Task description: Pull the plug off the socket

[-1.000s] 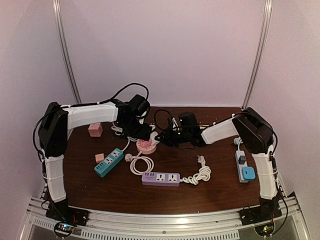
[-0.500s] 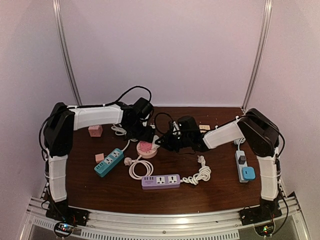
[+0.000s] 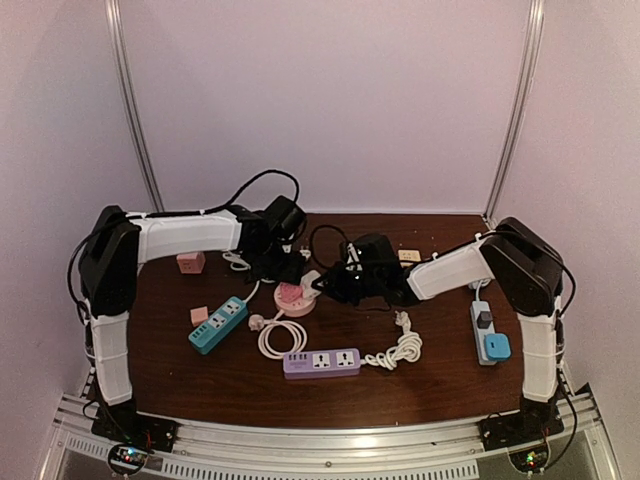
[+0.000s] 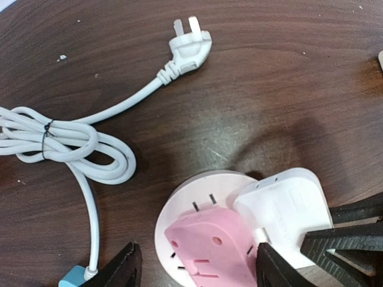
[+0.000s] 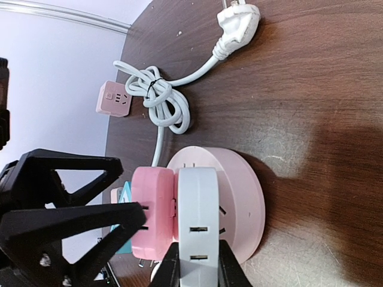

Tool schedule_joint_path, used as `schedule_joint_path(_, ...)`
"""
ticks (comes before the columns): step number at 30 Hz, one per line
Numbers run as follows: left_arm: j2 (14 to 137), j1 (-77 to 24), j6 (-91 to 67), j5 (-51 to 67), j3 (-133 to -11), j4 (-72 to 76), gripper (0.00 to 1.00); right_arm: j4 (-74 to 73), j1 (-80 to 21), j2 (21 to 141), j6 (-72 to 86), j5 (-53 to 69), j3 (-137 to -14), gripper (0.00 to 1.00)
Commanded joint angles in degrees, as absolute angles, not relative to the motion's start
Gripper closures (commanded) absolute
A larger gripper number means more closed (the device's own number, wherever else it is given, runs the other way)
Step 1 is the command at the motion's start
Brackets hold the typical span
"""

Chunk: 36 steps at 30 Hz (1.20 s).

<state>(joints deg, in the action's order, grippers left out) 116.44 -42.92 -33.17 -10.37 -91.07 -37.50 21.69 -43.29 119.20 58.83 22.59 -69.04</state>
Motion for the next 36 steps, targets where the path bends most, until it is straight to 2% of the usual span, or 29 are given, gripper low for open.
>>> schedule_joint_path(1,111.9,-41.9,-33.3,-14.3,-88.8,-39.3,0.35,21.9,-43.1,116.5,58.2,19.2,-68.2,1.00)
schedule_joint_path(14,107.9,-40.9,-34.7,-12.4,-82.7,-37.6,0.47,21.8,-43.1,116.6,57.5,19.7,-68.3,1.00)
schedule_joint_path(22,108.0,-41.2,-35.8,-7.9,-83.2,-34.6,0.40,22.5,-43.1,116.4,57.4,21.5,-68.5,1.00)
schedule_joint_path(25,108.7,-40.6,-36.4,-5.7,-81.9,-32.7,0.46,23.3,-43.2,115.8,57.9,22.3,-67.7,1.00)
schedule_joint_path(31,108.6,-39.1,-36.8,0.0,-77.3,-25.2,0.47,29.0,-43.0,115.6,60.6,24.8,-65.2,1.00)
schedule_joint_path(35,109.2,-37.8,-37.8,3.9,-74.9,-22.2,0.57,34.6,-42.8,116.2,63.4,26.8,-63.4,1.00)
schedule_joint_path(36,109.2,-37.5,-38.0,4.3,-74.2,-21.5,0.62,35.4,-42.7,116.5,63.8,27.3,-63.2,1.00)
